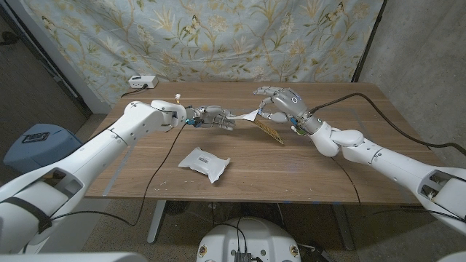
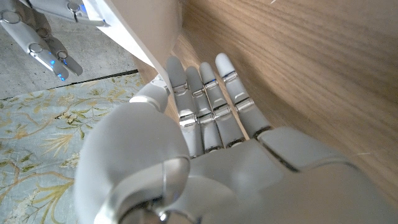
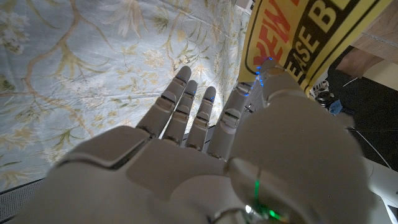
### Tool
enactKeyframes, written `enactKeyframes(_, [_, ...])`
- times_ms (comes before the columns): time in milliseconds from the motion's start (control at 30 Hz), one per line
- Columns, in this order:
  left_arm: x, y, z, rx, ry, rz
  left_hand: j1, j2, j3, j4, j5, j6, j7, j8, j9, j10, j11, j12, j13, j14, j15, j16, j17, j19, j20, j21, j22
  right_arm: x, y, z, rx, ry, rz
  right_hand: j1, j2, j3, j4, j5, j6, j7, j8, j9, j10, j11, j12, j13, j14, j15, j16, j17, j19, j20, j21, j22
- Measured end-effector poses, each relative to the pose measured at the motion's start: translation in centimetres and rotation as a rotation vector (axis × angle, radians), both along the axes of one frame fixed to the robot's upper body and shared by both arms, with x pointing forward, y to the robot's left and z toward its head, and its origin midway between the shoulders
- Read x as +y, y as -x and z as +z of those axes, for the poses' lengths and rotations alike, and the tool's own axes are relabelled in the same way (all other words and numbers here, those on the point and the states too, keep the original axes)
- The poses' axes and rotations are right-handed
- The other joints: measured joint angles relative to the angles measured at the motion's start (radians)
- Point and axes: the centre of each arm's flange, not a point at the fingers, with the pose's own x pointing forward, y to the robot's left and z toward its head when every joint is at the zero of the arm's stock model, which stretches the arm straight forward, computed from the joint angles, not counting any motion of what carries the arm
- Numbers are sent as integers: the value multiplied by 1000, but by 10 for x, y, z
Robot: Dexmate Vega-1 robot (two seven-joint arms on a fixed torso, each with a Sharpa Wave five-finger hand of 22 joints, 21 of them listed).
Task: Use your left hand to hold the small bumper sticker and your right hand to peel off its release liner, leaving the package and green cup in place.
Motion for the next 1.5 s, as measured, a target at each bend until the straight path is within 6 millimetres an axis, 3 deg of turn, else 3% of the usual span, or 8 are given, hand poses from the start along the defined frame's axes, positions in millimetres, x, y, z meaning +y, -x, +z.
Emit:
enactKeyframes(767, [2, 2, -1, -3, -9, -3, 0, 0, 0, 0, -7, 0, 0, 0, 0, -1, 2, -8, 5, 0, 0, -5, 0, -5, 6, 12, -1, -12, 8, 5, -13, 3, -30, 0, 0, 0, 0, 0, 0, 0, 3, 1, 0, 0, 0, 0, 0, 0, 0, 0, 0, 0, 0, 0])
enactKeyframes(1500, [19, 1, -3, -5, -25, 20, -1, -1, 0, 0, -8, 0, 0, 6, -1, -1, 2, -15, 9, -5, 5, -7, 0, -18, 4, 26, -6, -23, 10, 13, -33, 4, -66, 0, 0, 0, 0, 8, -2, 2, 3, 0, 0, 0, 0, 0, 0, 0, 0, 0, 0, 0, 0, 0])
